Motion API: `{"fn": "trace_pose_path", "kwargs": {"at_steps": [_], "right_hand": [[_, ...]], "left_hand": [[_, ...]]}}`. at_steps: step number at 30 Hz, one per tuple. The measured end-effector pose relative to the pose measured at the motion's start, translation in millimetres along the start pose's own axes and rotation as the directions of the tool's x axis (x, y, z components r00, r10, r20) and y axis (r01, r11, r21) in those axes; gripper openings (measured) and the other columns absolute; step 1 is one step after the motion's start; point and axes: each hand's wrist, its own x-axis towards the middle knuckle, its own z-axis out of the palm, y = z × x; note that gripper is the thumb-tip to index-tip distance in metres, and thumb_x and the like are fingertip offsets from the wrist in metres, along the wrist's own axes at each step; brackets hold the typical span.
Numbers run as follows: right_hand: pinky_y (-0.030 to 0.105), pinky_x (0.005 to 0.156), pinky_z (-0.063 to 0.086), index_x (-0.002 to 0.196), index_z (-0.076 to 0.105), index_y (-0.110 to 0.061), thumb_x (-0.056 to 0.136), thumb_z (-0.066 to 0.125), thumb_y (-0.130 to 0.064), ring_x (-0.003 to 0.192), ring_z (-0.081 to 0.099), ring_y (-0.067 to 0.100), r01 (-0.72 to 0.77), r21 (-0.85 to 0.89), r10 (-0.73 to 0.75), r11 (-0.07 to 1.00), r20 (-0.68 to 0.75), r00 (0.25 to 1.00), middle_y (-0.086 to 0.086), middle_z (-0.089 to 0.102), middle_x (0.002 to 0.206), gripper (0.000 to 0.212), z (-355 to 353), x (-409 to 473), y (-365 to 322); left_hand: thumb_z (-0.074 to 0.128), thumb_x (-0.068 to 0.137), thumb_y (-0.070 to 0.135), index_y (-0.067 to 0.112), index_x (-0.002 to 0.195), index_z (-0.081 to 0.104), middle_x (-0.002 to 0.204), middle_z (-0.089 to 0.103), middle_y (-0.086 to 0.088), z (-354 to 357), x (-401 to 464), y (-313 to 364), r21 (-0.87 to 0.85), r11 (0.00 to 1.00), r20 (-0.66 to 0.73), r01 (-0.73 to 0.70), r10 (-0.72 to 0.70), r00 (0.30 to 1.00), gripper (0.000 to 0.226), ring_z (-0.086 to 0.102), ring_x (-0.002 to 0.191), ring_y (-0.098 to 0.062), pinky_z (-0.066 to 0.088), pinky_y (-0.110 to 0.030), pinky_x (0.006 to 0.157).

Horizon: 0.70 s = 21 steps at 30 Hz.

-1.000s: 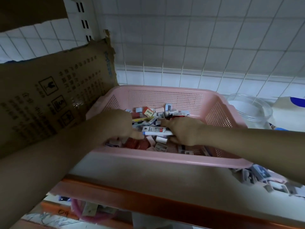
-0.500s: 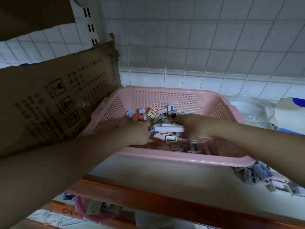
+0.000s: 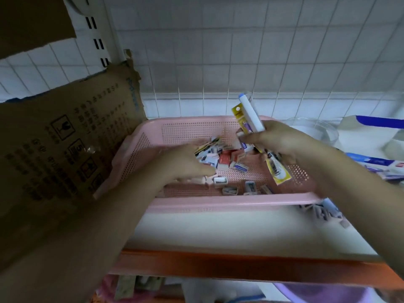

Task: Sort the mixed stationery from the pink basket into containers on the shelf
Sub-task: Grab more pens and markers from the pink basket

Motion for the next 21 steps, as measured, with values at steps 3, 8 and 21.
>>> {"fn": "trace_pose_path", "kwargs": {"at_steps": [3,8,21], "right_hand": [[0.017,0.036,0.037,0.085,0.054,-0.015,0.086,0.066,-0.011,0.062,0.058,0.019,0.046,0.149,-0.029,0.988,-0.118,0.993,0.011,0.052,0.082,0.013,-4.8,-14.2,-5.6],[0.017,0.040,0.040,0.095,0.060,-0.011,0.087,0.065,-0.015,0.054,0.060,0.008,0.130,0.305,-0.003,0.943,-0.384,0.923,0.003,0.059,0.072,0.010,-24.5,-57.2,0.9],[0.018,0.041,0.041,0.076,0.054,-0.015,0.083,0.070,-0.021,0.046,0.047,0.005,0.102,0.305,0.146,0.947,-0.691,0.708,-0.009,0.052,0.050,0.018,-181.9,-201.2,125.0]], "left_hand": [[0.062,0.073,0.048,0.030,0.108,0.053,0.079,0.065,0.005,-2.7,-1.6,11.9,-0.224,0.968,-0.157,-0.110,0.076,0.985,0.041,0.058,0.065,-0.012,0.043,-0.025,0.060],[0.049,0.085,0.034,0.020,0.056,0.046,0.049,0.051,0.002,2.0,5.3,52.0,-0.600,0.768,-0.104,-0.221,0.199,0.974,0.033,0.047,0.047,-0.017,0.035,-0.019,0.046],[0.046,0.084,0.027,0.019,0.057,0.056,0.041,0.048,-0.003,102.8,1.3,246.3,-0.850,0.510,0.090,-0.134,0.390,0.916,0.029,0.039,0.031,-0.017,0.029,-0.022,0.036]]}}
